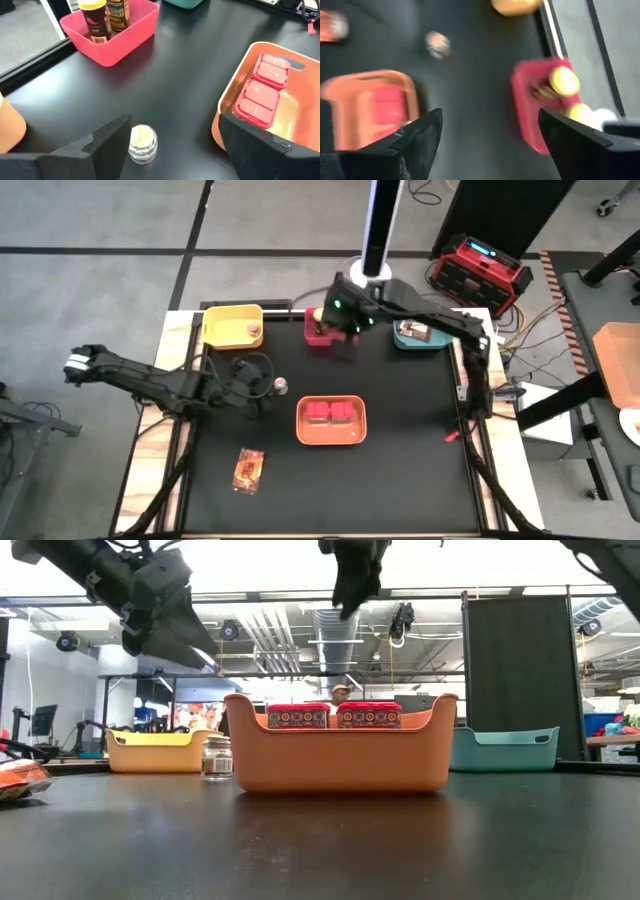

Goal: Sort spices by type
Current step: Put the brown seasoning bag into the green bin

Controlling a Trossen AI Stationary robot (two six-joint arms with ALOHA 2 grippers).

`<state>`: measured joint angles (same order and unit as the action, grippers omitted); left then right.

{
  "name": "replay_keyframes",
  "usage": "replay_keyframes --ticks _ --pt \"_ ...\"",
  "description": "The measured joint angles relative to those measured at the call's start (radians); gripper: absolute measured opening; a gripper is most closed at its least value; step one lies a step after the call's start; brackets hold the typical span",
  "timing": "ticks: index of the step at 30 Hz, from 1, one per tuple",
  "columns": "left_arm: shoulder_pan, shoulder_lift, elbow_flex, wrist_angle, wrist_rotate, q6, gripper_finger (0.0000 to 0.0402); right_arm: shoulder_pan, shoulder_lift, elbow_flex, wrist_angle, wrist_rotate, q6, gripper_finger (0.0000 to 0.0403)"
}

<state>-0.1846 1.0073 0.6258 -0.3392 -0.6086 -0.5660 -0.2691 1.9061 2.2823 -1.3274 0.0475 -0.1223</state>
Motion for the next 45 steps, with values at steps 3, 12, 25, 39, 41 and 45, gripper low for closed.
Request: replay_keyframes --ticks 3,12,25,39,41,45 --pt "-0.009 0.025 0.0 0.001 0.0 -0.019 0.0284 0.091 -0.077 -0.095 0.095 0.005 0.011 0.0316" --pt "-0.045 0.084 0.0 0.013 0.0 -0.054 0.0284 0.315 -0.269 -0.485 0.383 0.184 0.05 0.0322" --pt "-0.059 0.128 0.0 0.04 0.0 -0.079 0.0284 0.415 -0.518 -1.014 0.798 0.23 0.153 0.0338" --pt "-0.059 0.183 0.0 0.062 -0.001 -0.041 0.0284 0.501 -0.674 -1.47 1.347 0.443 0.174 0.0314" --pt "-0.059 0.186 0.0 0.062 -0.001 -0.035 0.0284 0.501 -0.674 -1.493 1.361 0.47 0.177 0.0311" --pt "-0.059 0.178 0.019 0.06 -0.001 -0.002 0.0284 0.5 -0.674 -1.503 1.363 0.479 0.187 0.0308"
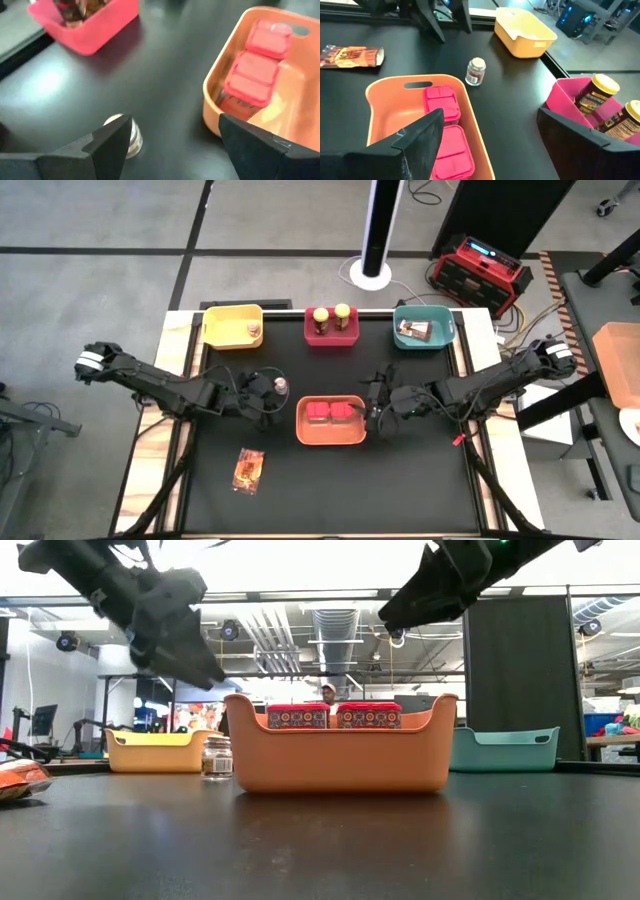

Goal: Sort spices by type
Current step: Put the brown seasoning bag into the green bin

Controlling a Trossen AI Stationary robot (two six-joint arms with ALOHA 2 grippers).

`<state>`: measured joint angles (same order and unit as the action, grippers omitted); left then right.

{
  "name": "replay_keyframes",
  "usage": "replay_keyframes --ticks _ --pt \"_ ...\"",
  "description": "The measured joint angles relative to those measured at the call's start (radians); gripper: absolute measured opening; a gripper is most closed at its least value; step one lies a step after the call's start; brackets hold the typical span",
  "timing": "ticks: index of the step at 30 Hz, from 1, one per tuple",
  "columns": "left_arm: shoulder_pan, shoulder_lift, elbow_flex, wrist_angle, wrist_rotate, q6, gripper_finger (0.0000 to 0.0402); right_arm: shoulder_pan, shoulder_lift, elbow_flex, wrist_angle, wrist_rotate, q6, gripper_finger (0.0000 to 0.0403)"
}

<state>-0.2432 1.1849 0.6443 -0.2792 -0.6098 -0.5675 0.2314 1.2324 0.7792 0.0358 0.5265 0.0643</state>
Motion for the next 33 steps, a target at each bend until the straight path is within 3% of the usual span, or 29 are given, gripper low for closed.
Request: replay_keyframes --ticks 13,25,28,33 --pt "0.003 -0.008 0.209 -0.168 -0.035 0.131 0.0284 0.0 0.0 -0.001 0.004 -0.001 -0.024 0.0325" --pt "0.01 -0.007 0.139 -0.207 -0.013 0.172 0.0284 0.0 0.001 -0.009 -0.004 -0.001 -0.021 0.0309" --pt "0.005 -0.007 0.12 -0.208 0.035 0.136 0.0284 0.0 0.001 -0.014 -0.003 -0.002 -0.019 0.0313" --pt "-0.022 -0.007 0.119 -0.211 0.286 0.056 0.0284 0.0 0.001 -0.024 -0.001 -0.002 -0.01 0.0325"
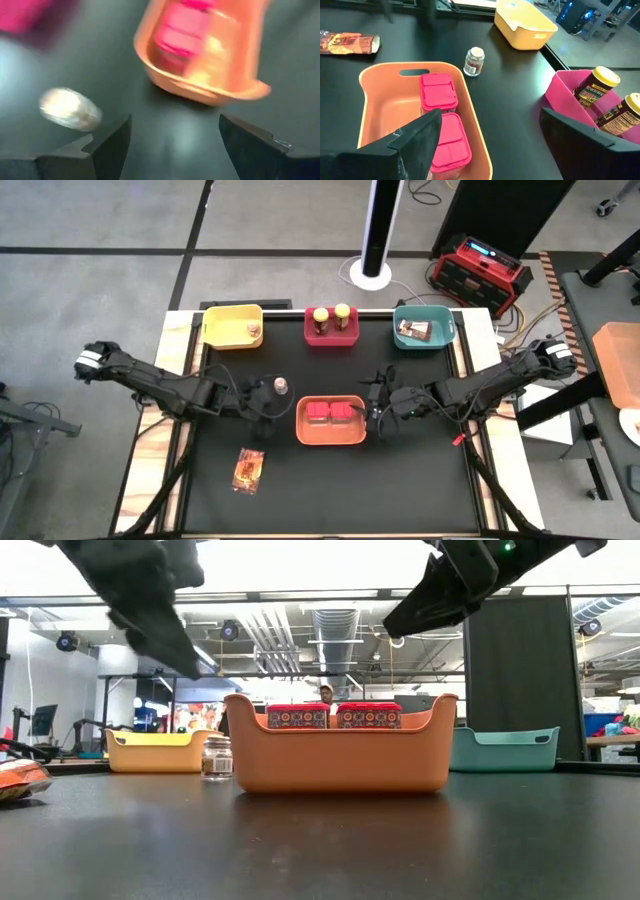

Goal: Sort spices by type
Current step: Put the brown seasoning bag into the green bin

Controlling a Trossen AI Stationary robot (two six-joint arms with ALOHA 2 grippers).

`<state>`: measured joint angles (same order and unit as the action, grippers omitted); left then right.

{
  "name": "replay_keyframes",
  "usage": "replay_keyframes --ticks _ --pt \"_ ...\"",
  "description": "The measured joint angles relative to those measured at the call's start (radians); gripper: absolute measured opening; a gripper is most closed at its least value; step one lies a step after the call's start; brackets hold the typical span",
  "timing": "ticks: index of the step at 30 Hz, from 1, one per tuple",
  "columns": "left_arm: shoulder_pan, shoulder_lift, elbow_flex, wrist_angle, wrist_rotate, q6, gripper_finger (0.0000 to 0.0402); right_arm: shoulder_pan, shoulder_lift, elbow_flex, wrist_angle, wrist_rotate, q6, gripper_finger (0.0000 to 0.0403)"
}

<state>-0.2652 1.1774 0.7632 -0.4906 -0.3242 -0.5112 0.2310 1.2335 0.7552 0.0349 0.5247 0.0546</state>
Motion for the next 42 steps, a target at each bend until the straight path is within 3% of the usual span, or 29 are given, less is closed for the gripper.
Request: replay_keyframes --ticks 5,8,13,21,31,42 --pt "-0.044 0.0 0.007 -0.049 0.261 -0.073 0.0284 0.0 0.0 -0.012 0.001 0.0 0.01 0.0333" --pt "-0.069 0.001 0.007 -0.118 0.333 -0.11 0.0284 0.0 0.0 -0.019 0.001 0.0 0.021 0.0333" --pt "-0.092 0.001 0.006 -0.24 0.325 -0.13 0.0284 0.0 0.0 -0.023 0.001 0.0 0.036 0.0325" --pt "-0.104 0.001 -0.069 -0.234 0.314 -0.12 0.0284 0.002 0.0 -0.023 0.004 -0.006 0.063 0.0318" --pt "-0.176 0.014 -0.2 0.022 0.394 -0.199 0.0265 0.002 0.0 -0.023 0.004 -0.008 0.066 0.0336" --pt "-0.232 0.075 -0.237 0.058 0.385 -0.282 0.0224 0.002 0.0 -0.023 0.004 -0.008 0.069 0.0322"
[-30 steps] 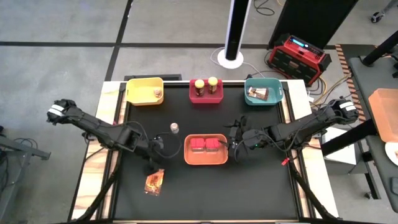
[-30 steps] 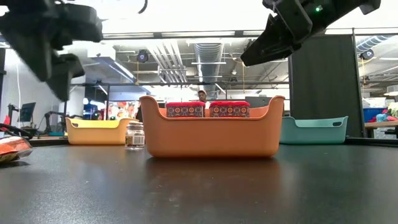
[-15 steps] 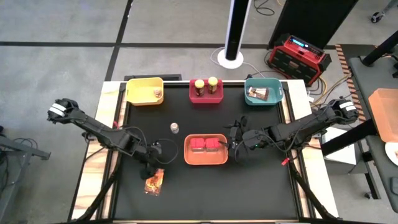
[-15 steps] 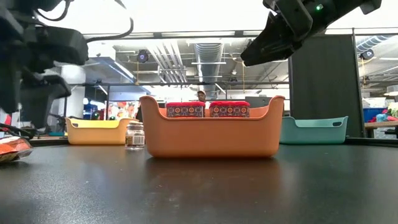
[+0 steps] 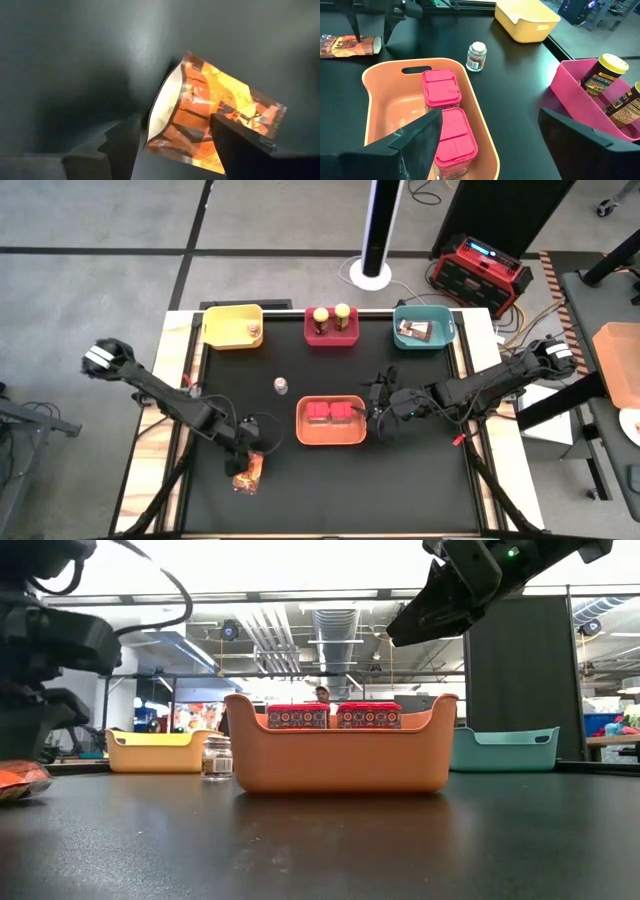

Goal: Sort spices by type
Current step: Put the brown seasoning bag into the green bin

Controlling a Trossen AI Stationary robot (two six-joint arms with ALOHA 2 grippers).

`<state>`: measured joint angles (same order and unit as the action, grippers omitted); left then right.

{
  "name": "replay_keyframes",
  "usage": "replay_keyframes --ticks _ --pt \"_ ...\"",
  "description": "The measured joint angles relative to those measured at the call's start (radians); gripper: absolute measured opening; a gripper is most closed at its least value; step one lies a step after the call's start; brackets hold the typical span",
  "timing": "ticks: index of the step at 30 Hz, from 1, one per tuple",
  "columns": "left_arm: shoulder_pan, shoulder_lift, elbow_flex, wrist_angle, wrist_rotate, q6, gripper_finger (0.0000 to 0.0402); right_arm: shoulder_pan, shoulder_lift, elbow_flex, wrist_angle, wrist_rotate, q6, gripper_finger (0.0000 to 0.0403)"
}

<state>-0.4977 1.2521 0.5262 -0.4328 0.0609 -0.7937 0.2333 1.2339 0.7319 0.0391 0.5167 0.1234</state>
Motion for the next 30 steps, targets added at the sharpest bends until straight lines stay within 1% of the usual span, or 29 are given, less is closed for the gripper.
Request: replay_keyframes --ticks 5,8,11,14,19,22,25,30 --pt "-0.008 0.07 0.006 0.046 0.001 0.028 0.0213 0.0 0.0 0.0 0.0 0.0 0.006 0.0318" --pt "-0.008 0.103 0.007 0.08 0.001 0.05 0.0198 0.0 0.0 -0.001 0.0 0.0 0.01 0.0322" --pt "-0.008 0.119 0.008 0.105 0.001 0.066 0.017 0.0 0.0 -0.001 0.0 0.0 0.012 0.0328" --pt "-0.008 0.117 0.007 0.114 0.001 0.067 0.0131 0.0 0.0 -0.001 0.0 0.0 0.015 0.0332" --pt "-0.011 0.093 0.005 0.111 -0.028 0.067 0.0057 0.0 0.0 -0.001 0.0 0.0 0.022 0.0332" --pt "-0.015 0.063 0.003 0.101 -0.064 0.067 0.0026 0.0 0.0 -0.001 0.0 0.0 0.023 0.0326" --pt "-0.019 0.014 -0.003 0.076 -0.097 0.067 0.0024 0.0 0.0 -0.001 0.0 0.0 0.024 0.0319" --pt "-0.024 -0.096 -0.002 0.09 -0.144 0.07 0.0023 0.0 0.0 -0.001 0.002 0.001 0.022 0.031"
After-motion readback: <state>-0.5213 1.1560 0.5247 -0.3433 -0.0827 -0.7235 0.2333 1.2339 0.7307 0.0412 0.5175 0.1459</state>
